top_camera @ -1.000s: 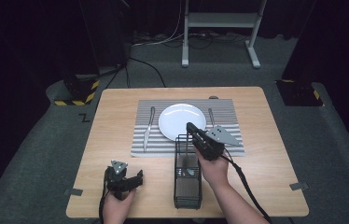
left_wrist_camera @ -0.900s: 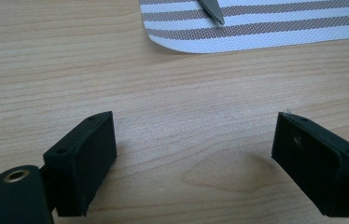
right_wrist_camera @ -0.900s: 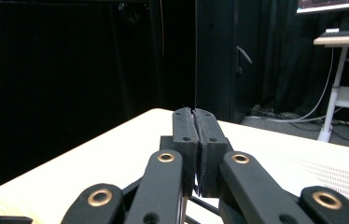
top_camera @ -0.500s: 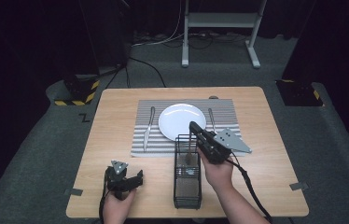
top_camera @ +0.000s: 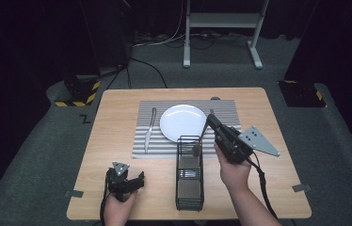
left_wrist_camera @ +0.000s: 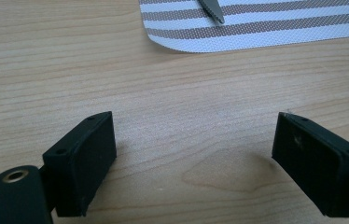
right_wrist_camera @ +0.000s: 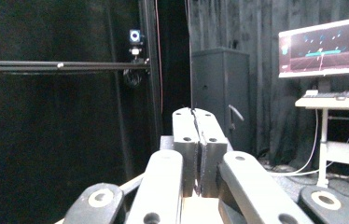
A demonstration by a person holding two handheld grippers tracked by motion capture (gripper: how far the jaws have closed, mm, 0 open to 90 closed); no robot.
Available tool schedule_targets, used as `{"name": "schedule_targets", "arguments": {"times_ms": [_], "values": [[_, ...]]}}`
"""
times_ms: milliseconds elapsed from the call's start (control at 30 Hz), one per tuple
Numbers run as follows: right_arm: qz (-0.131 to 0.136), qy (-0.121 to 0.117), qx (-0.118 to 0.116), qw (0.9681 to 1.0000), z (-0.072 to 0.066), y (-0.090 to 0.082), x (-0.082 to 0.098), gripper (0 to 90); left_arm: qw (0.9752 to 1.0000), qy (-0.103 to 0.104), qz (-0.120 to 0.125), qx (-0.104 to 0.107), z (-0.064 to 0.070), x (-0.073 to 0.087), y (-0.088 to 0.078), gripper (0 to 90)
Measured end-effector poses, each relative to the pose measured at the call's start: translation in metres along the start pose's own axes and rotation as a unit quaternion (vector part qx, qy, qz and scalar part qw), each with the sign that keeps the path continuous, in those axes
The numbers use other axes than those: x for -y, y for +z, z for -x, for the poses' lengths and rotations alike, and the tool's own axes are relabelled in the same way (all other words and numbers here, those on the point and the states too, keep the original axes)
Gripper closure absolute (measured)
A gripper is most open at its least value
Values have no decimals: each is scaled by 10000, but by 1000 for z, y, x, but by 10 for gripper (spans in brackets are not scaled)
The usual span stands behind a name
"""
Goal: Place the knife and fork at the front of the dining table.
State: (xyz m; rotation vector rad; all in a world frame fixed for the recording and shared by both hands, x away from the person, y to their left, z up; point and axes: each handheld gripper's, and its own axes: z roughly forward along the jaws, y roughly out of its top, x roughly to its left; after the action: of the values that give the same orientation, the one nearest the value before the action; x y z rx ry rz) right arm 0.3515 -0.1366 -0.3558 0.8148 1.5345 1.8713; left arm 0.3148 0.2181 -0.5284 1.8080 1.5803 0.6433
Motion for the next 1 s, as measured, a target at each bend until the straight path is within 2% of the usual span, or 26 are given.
{"name": "schedule_targets", "arguments": {"times_ms": [233,567,733,867,1000], "values": [[155,-74,113,9998,6,-9,-12,888,10000,-3,3,6,0,0,0,134],[272,-257,487,9981,24,-31,-18,887,10000,35,-13,15,1,0,1,122],[214,-323,747,9965,40,-42,-12,888,10000,51,-17,5,1,0,1,122],[105,-315,958,9948,53,-48,-3,888,10000,56,-19,0,1,0,1,122],[-23,-402,1162,9924,65,-53,8,887,10000,43,-14,11,1,0,1,122]]}}
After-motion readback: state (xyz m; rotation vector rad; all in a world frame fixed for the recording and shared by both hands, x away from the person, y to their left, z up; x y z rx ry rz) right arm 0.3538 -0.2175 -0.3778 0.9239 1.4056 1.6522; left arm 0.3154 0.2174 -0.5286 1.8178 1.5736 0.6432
